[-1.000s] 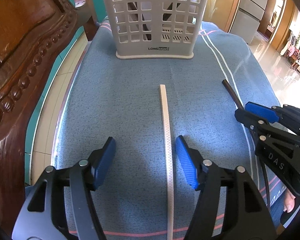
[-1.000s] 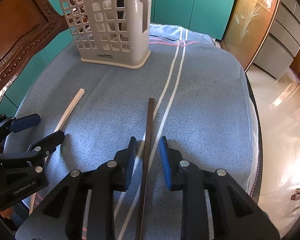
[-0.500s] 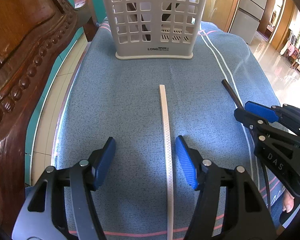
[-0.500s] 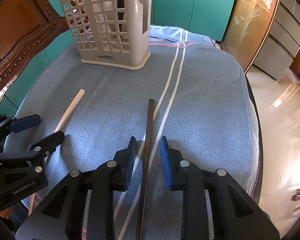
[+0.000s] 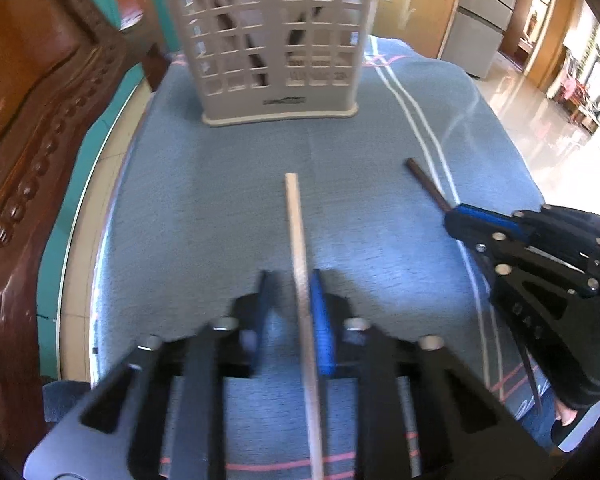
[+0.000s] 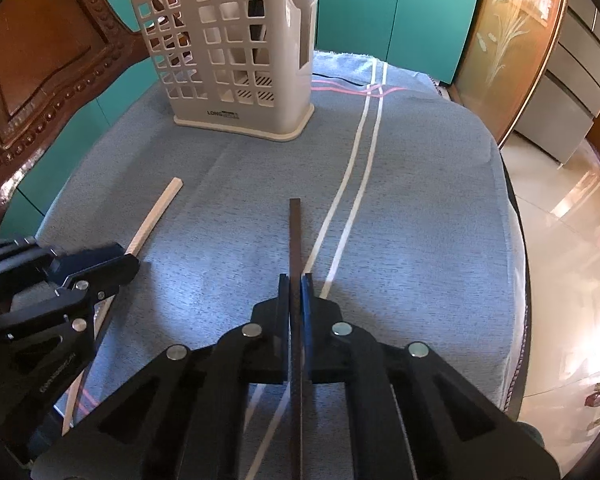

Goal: Organize utensils
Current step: 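Lift both chopsticks upright in both tools over the white holder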

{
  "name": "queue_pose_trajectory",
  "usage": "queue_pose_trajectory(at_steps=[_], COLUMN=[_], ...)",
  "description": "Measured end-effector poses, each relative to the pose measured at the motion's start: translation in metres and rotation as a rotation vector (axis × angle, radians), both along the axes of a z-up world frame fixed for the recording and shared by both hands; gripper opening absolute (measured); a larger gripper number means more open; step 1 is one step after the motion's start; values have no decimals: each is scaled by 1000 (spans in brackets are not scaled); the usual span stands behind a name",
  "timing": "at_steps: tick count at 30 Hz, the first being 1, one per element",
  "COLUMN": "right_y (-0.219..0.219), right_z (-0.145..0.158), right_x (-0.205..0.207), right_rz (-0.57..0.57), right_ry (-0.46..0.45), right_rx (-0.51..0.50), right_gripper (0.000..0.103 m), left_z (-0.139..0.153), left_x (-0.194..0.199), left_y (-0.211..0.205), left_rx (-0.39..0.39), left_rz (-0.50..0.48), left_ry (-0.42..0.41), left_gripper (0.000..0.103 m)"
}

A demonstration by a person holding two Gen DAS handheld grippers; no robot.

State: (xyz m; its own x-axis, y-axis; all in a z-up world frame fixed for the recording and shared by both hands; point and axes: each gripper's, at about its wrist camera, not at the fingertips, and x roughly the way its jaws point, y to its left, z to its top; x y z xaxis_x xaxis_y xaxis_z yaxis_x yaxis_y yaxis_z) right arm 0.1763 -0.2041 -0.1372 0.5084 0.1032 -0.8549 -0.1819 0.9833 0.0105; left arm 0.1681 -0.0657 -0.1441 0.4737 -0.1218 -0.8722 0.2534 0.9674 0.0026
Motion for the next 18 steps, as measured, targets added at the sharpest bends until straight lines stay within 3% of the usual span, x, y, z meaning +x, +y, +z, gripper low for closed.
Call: queue_pose_trajectory(at_steps=[6, 18], right_y=[-8, -37], right_z=[34, 142], right_x=[-12, -54], right_rz=[-4, 15], right_ry=[-105, -339], right_rx=[39, 183], right_gripper=[6, 7], left_z=[24, 137], left_x=[-4, -21], left_y=[-3, 34], left_rx=[-52, -254], left_rz=[-20, -30], left_ry=[-62, -260], left_gripper=[7, 6])
